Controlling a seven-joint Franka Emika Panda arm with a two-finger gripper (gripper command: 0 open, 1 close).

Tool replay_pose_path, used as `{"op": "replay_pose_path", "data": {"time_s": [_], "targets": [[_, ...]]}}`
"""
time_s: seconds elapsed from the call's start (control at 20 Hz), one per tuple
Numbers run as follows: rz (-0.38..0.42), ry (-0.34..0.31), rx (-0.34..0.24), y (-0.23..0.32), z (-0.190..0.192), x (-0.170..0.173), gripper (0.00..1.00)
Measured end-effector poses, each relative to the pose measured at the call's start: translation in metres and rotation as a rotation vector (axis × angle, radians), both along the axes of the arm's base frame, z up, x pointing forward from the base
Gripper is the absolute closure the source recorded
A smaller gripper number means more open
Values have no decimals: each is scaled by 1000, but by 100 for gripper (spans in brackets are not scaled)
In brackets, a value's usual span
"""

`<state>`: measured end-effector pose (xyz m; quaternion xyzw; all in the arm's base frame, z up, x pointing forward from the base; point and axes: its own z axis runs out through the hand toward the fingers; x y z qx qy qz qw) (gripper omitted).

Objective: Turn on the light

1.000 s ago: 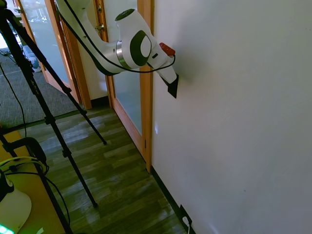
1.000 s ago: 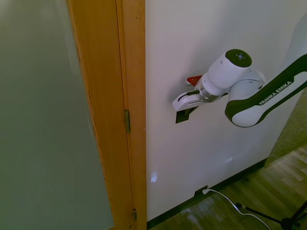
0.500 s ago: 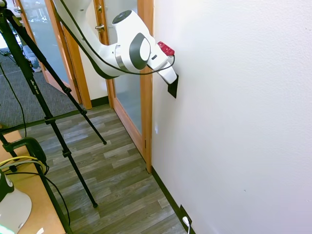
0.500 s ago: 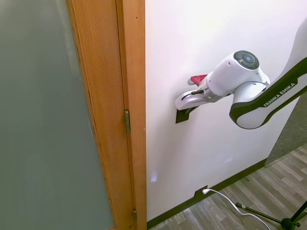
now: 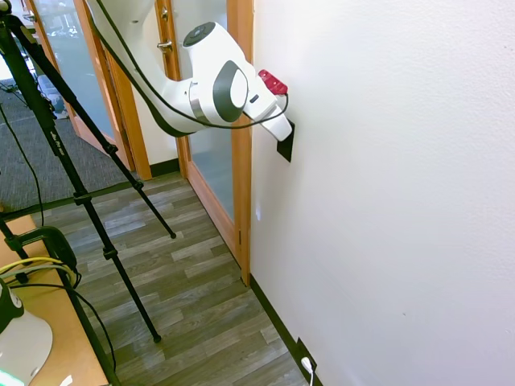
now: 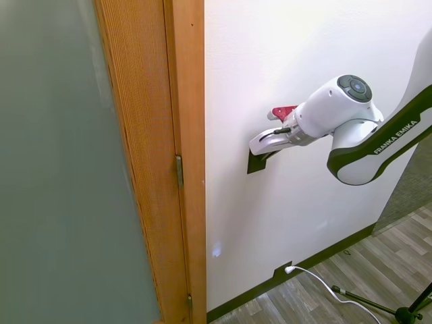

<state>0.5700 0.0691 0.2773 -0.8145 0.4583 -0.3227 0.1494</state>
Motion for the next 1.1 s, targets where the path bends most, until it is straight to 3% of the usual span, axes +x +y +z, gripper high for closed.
{"op": "replay_pose_path", "data": {"time_s": [0.75,1.1], "targets": [[-2,-64,7,-12,8,-16,0],[16,-122,39,10,5,-50,0]]}}
